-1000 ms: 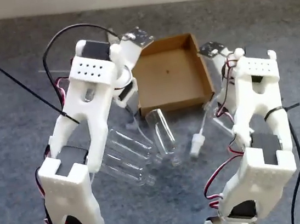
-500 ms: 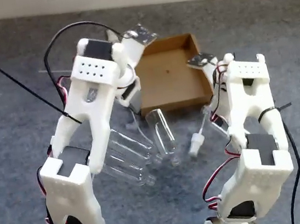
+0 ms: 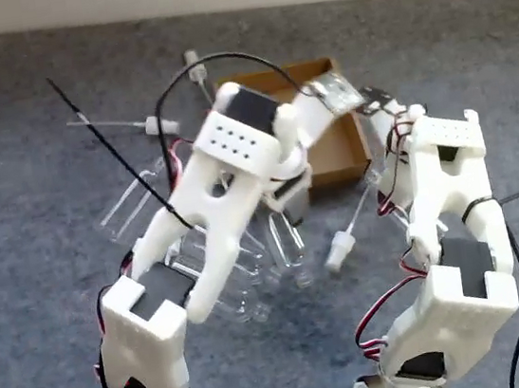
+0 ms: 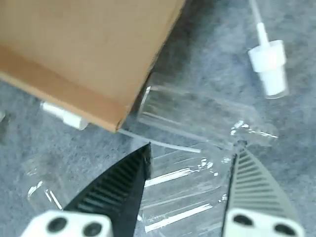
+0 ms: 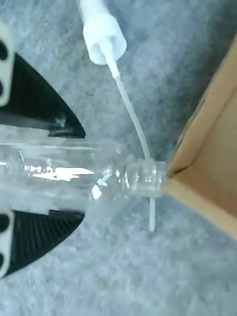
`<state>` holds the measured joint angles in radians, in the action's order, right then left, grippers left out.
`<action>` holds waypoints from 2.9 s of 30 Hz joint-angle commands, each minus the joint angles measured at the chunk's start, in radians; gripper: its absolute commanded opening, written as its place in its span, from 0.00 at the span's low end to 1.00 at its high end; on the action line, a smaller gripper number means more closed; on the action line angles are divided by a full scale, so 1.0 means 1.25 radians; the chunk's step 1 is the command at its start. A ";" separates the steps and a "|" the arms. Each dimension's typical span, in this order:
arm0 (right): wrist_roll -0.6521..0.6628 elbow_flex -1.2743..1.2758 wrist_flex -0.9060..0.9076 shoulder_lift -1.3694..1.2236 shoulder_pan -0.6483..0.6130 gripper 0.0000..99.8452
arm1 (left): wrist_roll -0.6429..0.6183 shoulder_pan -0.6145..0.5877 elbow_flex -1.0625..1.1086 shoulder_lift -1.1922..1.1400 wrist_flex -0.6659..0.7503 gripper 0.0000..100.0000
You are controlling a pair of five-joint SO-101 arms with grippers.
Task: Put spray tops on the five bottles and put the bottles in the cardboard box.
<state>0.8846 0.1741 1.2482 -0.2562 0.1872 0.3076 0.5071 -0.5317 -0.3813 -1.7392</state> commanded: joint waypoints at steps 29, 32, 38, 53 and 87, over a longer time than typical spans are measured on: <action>0.010 0.004 -0.102 -0.009 0.261 0.03 | -0.101 0.165 0.400 0.037 0.500 0.24; 0.010 0.009 -0.102 -0.009 0.260 0.01 | -0.133 0.161 0.438 0.036 0.540 0.24; 0.010 0.009 -0.102 -0.009 0.258 0.00 | -0.141 0.147 0.511 0.036 0.593 0.17; 0.006 0.009 -0.101 -0.009 0.262 0.00 | -0.139 0.145 0.358 0.185 0.369 0.04; 0.004 0.012 -0.094 -0.004 0.201 0.00 | -0.460 -0.878 1.054 0.490 0.633 0.04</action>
<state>0.8861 0.1941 1.1285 -0.2839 0.4404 -0.2125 -0.6053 0.7603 0.1941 -0.9705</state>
